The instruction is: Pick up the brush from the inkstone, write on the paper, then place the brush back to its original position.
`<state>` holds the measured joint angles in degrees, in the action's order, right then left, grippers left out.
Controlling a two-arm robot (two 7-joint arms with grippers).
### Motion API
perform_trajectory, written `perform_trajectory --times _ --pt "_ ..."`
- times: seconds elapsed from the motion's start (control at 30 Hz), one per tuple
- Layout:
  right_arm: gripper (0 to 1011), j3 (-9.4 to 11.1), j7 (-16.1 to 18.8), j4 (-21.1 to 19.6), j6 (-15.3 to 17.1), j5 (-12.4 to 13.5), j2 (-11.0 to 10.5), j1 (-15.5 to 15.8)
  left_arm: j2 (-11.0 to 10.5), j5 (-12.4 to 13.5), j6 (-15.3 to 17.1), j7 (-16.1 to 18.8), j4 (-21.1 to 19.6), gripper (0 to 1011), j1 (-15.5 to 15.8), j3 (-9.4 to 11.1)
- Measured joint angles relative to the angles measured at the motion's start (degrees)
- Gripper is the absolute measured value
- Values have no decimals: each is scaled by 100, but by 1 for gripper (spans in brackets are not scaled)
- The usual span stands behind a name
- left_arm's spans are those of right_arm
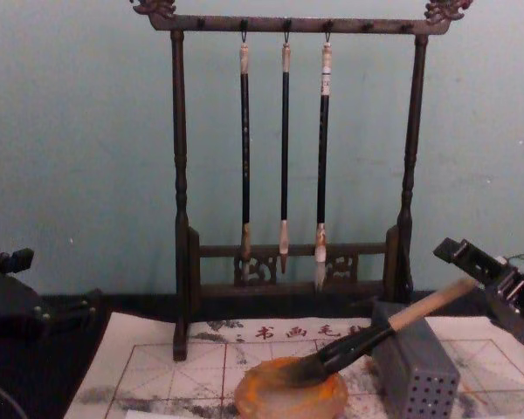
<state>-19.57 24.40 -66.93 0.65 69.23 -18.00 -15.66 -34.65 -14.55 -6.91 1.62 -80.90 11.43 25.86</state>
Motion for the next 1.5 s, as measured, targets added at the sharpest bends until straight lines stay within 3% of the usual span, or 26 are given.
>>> perform_trajectory --times 0.3,0.53,0.73,0.9,1.17,1.27,1.4,1.5 --pt "1000 -9 -136 -235 -182 -378 -152 145 0 0 0 0 0 1001 0 0" --pt "1000 -1 -397 -622 -302 -904 -486 396 0 0 0 0 0 1001 0 0" --pt "1000 -56 -670 -990 -478 -1624 -887 647 0 0 0 0 0 1001 0 0" --pt "1000 -97 -1179 -1206 -634 -2363 -1122 810 0 0 0 0 0 1001 0 0" --pt "1000 -270 -2049 -917 -1137 -3625 -968 748 0 0 0 0 0 1001 0 0" --pt "1000 -293 -2204 -742 -1239 -3847 -855 693 0 0 0 0 0 1001 0 0" --pt "1000 -241 -2297 -584 -1267 -3889 -716 645 0 0 0 0 0 1001 0 0" --pt "1000 -244 -2296 -590 -1269 -3895 -728 647 0 0 0 0 0 1001 0 0"
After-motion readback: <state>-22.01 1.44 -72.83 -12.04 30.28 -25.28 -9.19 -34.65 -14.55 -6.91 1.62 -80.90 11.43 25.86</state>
